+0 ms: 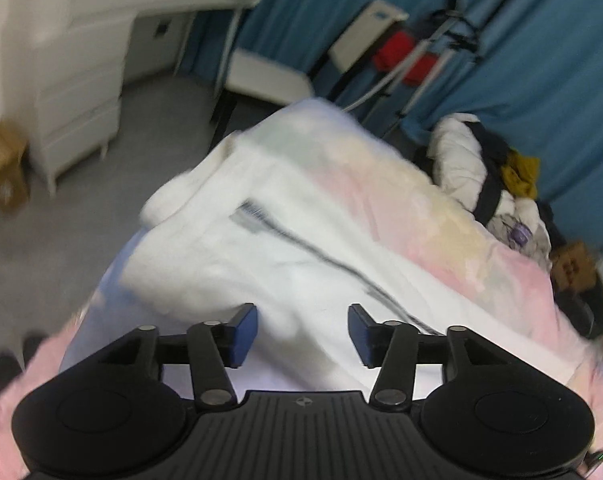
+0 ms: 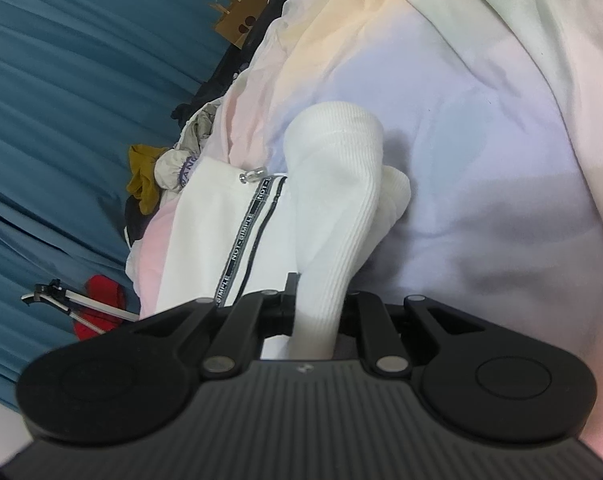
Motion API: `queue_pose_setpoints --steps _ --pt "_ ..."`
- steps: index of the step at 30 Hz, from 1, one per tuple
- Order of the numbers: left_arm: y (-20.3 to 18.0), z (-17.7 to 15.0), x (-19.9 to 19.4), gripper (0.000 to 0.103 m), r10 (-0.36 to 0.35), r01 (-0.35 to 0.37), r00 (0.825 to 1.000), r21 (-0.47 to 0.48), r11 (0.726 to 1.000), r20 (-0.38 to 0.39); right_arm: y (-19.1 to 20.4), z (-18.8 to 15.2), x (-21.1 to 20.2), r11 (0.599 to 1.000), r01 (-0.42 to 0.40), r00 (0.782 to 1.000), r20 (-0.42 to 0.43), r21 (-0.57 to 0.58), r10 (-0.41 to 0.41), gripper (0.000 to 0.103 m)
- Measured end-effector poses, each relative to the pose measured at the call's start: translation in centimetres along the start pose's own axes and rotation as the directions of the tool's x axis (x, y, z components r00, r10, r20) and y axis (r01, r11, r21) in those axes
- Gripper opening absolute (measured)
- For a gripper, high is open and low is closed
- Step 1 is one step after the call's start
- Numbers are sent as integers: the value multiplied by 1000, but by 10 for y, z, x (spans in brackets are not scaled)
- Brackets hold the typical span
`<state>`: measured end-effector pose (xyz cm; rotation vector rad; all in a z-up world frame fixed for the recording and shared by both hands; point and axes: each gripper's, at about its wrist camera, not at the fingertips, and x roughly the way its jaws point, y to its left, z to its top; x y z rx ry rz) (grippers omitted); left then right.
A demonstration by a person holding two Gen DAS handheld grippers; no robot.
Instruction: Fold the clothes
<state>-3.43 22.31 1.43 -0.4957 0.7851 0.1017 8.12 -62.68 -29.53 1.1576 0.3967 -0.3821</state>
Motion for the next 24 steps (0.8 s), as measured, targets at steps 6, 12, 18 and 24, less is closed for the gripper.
queue_pose_setpoints --steps 6,12,18,24 --pt "-93 -15 13 62 -87 83 996 190 978 14 0 0 0 1000 2 1000 1 -2 -2 12" --pt "-183 -44 94 62 -206 219 976 301 928 -77 9 0 -1 997 -4 999 40 -80 7 12" --pt "-224 -79 160 61 -111 127 992 437 891 -63 19 3 -6 992 -78 992 87 -96 86 12" --pt "-229 -107 192 62 -55 60 998 469 881 -23 7 5 7 993 -50 996 66 -109 58 12"
